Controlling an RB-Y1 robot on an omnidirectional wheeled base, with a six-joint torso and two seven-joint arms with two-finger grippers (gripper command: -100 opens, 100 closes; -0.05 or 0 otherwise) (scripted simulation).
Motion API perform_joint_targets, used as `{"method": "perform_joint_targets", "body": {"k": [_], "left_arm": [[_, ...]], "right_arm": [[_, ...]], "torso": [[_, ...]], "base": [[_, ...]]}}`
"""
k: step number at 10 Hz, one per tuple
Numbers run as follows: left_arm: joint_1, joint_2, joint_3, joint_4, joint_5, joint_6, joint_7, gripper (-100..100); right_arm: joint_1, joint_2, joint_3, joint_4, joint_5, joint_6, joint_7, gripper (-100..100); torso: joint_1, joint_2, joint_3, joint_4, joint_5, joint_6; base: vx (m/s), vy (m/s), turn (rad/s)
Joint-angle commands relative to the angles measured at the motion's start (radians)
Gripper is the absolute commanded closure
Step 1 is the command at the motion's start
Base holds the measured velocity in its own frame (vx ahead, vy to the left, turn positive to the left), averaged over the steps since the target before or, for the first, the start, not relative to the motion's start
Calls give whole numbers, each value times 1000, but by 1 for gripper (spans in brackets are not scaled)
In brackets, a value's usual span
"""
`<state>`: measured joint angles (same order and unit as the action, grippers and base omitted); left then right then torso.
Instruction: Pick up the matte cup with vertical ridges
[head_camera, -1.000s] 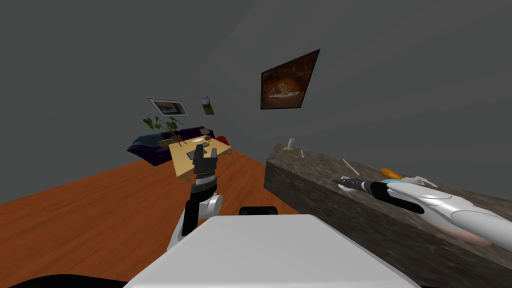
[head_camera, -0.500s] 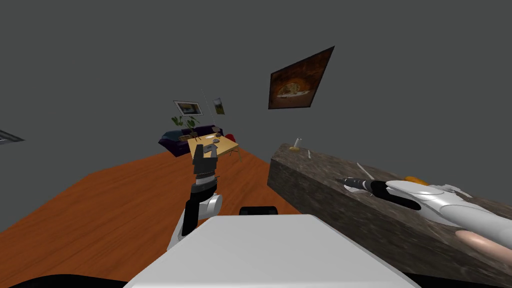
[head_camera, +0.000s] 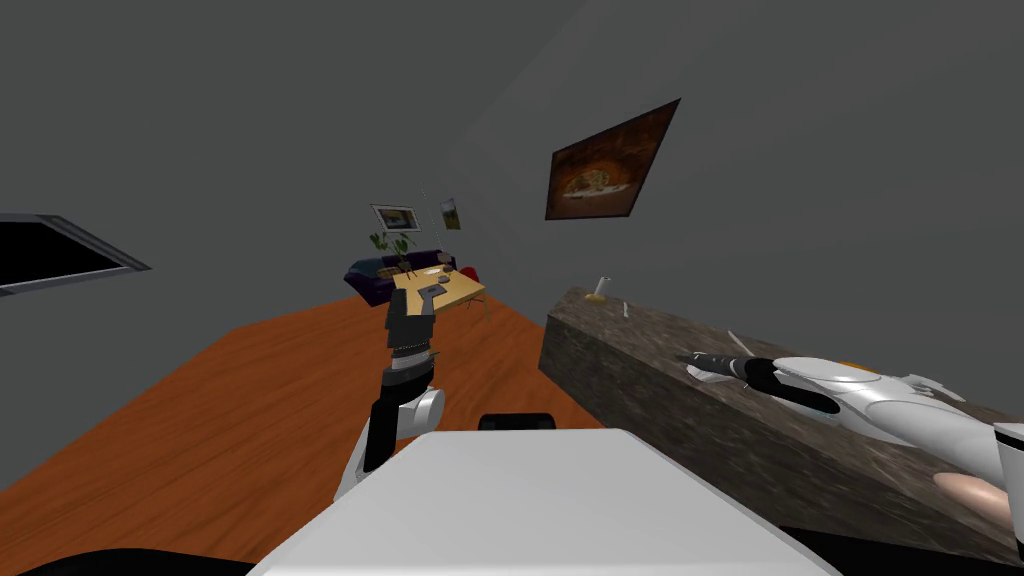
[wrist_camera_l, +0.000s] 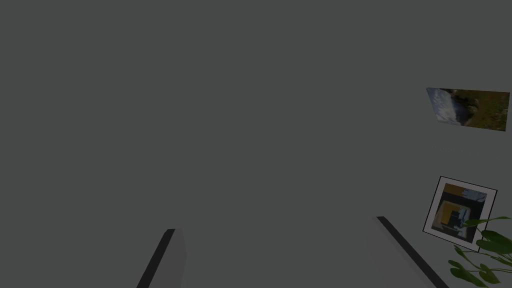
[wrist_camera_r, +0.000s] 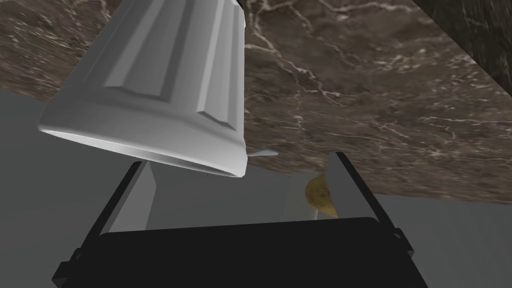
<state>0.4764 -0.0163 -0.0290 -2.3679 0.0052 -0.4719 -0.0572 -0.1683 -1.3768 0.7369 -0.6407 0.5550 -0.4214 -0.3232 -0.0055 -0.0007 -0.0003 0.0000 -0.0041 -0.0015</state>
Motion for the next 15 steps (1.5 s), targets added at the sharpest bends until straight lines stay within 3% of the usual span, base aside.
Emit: {"method": "perform_joint_targets", "body": {"k": [1,5,6,7,8,9,10,11,12,13,14,15], "left_arm": [[0,0,0,0,0,0,0,0],[0,0,0,0,0,0,0,0],[0,0,0,0,0,0,0,0],[0,0,0,0,0,0,0,0],[1,0,0,0,0,0,0,0],[0,0,0,0,0,0,0,0],[1,0,0,0,0,0,0,0],[0,0,0,0,0,0,0,0],[0,0,0,0,0,0,0,0],[1,0,0,0,0,0,0,0],[0,0,0,0,0,0,0,0],[0,0,0,0,0,0,0,0]], "right_arm": [[0,0,0,0,0,0,0,100],[0,0,0,-1,0,0,0,100],[0,0,0,-1,0,0,0,0],[50,-26,-50,-51,-1,19,20,100],[74,-26,-60,-86,-1,19,20,100],[112,-42,-103,-117,-3,29,53,100],[143,-42,-131,-149,-3,29,53,100],[155,-42,-131,-170,-3,29,53,100],[200,-57,-177,-207,-4,39,85,100],[224,-57,-202,-235,-4,39,85,100],[237,-57,-202,-260,-4,39,85,100],[274,-73,-248,-284,-6,49,118,100]], "torso": [[0,0,0,0,0,0],[-1,-3,-2,-1,0,0],[-1,-3,-2,-1,0,0],[-1,-3,-2,-1,0,0],[-5,-8,-4,-2,1,5],[-5,-11,-6,-3,-1,3],[-4,-14,-8,-3,0,4],[-3,-13,-8,-3,-1,0],[-2,-9,-6,-2,-1,-2],[-3,-10,-5,-2,0,4],[-3,-10,-6,-2,0,1],[-2,-8,-5,-2,-1,-1]], "base": [[-6,2,1],[0,0,0],[0,0,0],[153,-63,-348],[185,-59,-318],[226,-22,-395],[173,-15,-204],[60,-13,34],[131,-26,-323],[148,-20,-234],[67,-5,-6],[132,-10,-308]]}}
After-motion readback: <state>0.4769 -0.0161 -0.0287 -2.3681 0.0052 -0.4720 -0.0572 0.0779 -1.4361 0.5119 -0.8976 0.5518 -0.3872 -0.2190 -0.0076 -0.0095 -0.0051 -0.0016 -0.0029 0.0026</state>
